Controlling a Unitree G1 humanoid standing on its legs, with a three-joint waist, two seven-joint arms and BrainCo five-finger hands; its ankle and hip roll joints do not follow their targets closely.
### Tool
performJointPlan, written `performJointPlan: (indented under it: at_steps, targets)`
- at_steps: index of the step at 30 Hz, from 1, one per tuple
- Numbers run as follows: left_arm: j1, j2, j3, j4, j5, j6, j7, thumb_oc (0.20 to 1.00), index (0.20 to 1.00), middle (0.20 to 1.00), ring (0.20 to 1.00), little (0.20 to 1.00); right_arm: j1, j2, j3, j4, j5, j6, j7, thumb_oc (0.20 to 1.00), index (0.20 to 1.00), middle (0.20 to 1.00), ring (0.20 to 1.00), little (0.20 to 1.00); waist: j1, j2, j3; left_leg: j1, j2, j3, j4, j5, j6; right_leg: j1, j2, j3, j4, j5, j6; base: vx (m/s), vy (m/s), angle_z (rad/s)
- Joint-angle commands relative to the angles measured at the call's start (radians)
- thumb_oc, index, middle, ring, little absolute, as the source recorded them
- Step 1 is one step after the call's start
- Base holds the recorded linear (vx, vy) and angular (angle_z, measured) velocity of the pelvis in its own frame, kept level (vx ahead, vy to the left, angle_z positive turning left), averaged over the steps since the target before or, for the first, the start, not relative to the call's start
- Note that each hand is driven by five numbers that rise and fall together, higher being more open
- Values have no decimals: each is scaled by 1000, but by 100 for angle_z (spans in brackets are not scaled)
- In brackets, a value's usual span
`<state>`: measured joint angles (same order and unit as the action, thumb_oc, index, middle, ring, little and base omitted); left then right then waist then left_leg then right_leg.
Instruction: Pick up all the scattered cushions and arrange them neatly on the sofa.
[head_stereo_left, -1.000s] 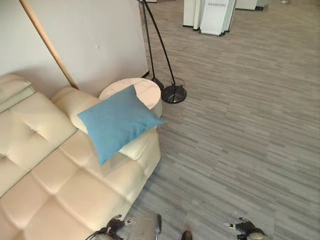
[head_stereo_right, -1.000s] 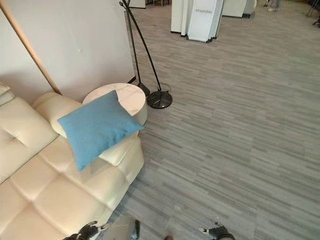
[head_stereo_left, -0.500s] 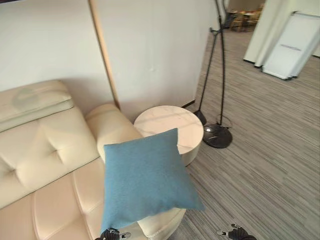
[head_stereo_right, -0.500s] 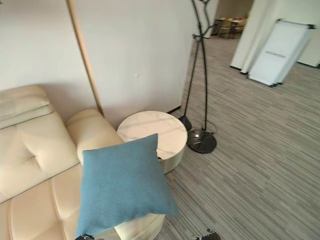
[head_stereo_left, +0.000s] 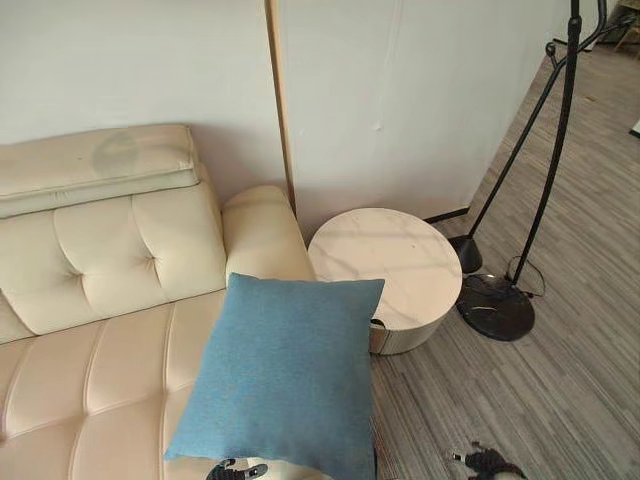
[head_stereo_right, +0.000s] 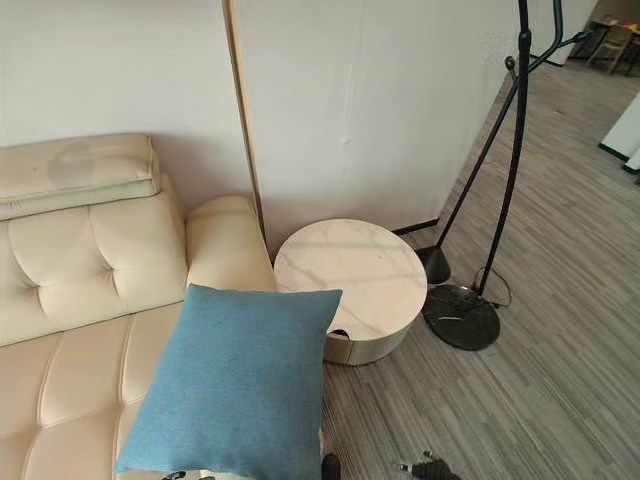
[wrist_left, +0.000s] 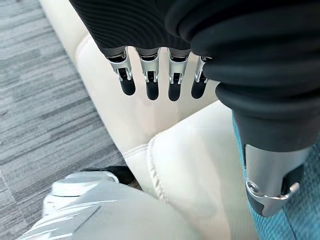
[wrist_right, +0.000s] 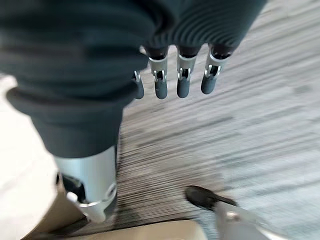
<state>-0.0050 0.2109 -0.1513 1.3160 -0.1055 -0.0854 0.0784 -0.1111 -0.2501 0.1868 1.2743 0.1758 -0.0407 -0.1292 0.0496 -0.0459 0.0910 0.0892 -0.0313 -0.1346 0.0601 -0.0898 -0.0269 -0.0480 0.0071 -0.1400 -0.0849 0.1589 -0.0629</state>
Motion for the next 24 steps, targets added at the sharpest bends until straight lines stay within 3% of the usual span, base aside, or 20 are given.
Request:
performJointPlan:
  at_steps: [1,4,5,6,11,15,19,20,21,24]
  targets:
    - [-64,3,17,34,-109,-13,10,1000,1000,1000,1000,1000,9,-30,-2,24,-1,-21,-22,1000,1000,1000,1000,1000,-6,9,9,-128,74,15,-96,146,-45,81,-57,32,3,-156,138,-129,-140,82]
    - [-72,-5,33,39,-145,-10,17,1000,1000,1000,1000,1000,5,-37,-11,28,12,-15,-32,1000,1000,1000,1000,1000,-15,-3,27,-162,105,151,0,113,-39,74,-85,-19,18,-158,133,-115,-38,102]
    - [-72,-5,33,39,-145,-10,17,1000,1000,1000,1000,1000,5,-37,-11,28,12,-15,-32,1000,1000,1000,1000,1000,-15,-3,27,-162,105,151,1,112,-39,74,-85,-19,18,-158,133,-30,16,86]
    - [-57,-10,52,62,-150,-8,18,1000,1000,1000,1000,1000,5,-34,-19,46,25,-16,-31,1000,1000,1000,1000,1000,-22,1,12,-122,115,174,2,79,-41,83,-88,-35,18,-166,132,30,57,55]
    - [-23,-14,77,103,-134,15,21,1000,1000,1000,1000,1000,20,-30,-46,88,16,2,-44,1000,1000,1000,1000,1000,-30,24,-25,-65,141,203,-137,132,-54,96,-84,-67,6,-170,142,67,89,31]
    - [16,13,139,154,-131,32,24,1000,1000,1000,1000,1000,35,-27,-71,130,6,17,-48,1000,1000,1000,1000,1000,-21,24,-42,-42,138,201,-147,124,-58,114,-98,-73,-2,-172,153,81,100,38]
    - [-2,121,173,161,-106,31,14,1000,1000,1000,1000,1000,20,-103,-132,149,52,22,-47,1000,1000,1000,1000,1000,-22,21,-44,-33,130,202,-147,109,-59,116,-112,-64,-2,-161,167,41,95,-7]
    - [-20,168,166,154,-81,26,12,1000,1000,1000,1000,1000,1,-149,-146,141,63,22,-44,1000,1000,1000,1000,1000,-26,21,-46,-32,128,204,-147,105,-60,114,-115,-62,-2,-158,172,20,126,-29]
    - [-86,281,135,133,-30,22,13,1000,1000,1000,1000,1000,-60,-241,-158,120,80,21,-50,1000,1000,1000,1000,1000,-32,20,-42,-31,126,209,-147,101,-60,110,-121,-57,-2,-149,181,8,127,-27]
    - [-189,393,108,112,-40,17,19,1000,1000,1000,1000,1000,-167,-350,-163,73,110,21,-76,1000,1000,1000,1000,1000,-42,23,-39,-33,120,217,-147,93,-60,98,-127,-44,-2,-138,191,-7,107,-28]
